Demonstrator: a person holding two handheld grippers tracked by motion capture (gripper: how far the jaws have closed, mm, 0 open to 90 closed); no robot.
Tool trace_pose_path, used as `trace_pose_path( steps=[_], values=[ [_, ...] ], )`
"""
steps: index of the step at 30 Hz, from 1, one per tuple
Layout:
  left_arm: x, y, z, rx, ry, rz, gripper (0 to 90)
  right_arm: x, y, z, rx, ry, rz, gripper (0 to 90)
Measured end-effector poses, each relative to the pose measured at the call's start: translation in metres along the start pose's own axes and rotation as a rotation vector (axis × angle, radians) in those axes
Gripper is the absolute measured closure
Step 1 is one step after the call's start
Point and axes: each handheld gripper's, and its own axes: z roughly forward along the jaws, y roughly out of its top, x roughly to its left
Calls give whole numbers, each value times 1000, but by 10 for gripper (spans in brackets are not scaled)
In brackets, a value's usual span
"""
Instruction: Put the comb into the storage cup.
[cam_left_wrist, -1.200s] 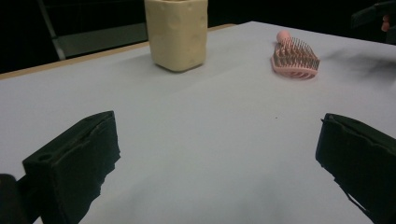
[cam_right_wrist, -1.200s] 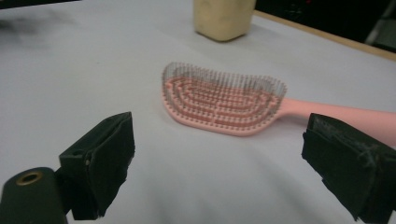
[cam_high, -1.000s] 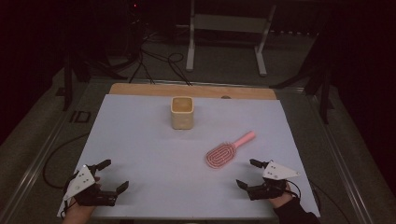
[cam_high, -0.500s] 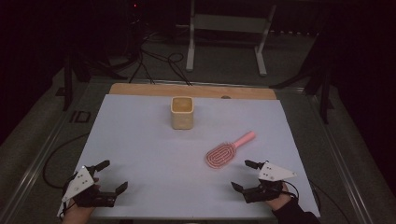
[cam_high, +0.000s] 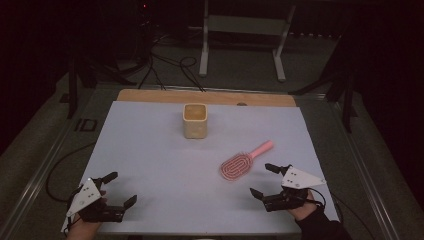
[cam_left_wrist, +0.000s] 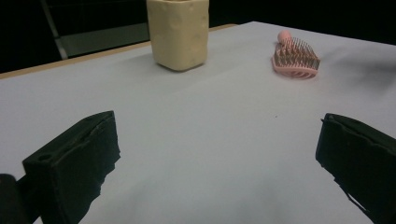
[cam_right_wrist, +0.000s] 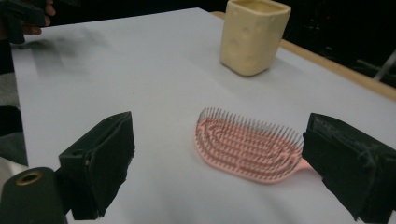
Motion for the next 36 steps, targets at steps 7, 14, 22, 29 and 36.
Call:
trace_pose_path(
  steps=[7,14,22,29,36],
  values=[
    [0,0,0,-2,1,-3,0,-7,15,-3,-3,17,-21,94],
    [0,0,0,-2,1,-2,0,-16,33,0,-5,20,-66,94],
    [0,0,0,-4,1,0,0,-26,50,7,3,-7,-100,94],
    [-1,0,0,-5,-3,0,0,-38,63,14,-16,-13,-102,95],
    [-1,0,0,0,-4,0,0,-56,71,24,-12,-39,-81,95]
  ],
)
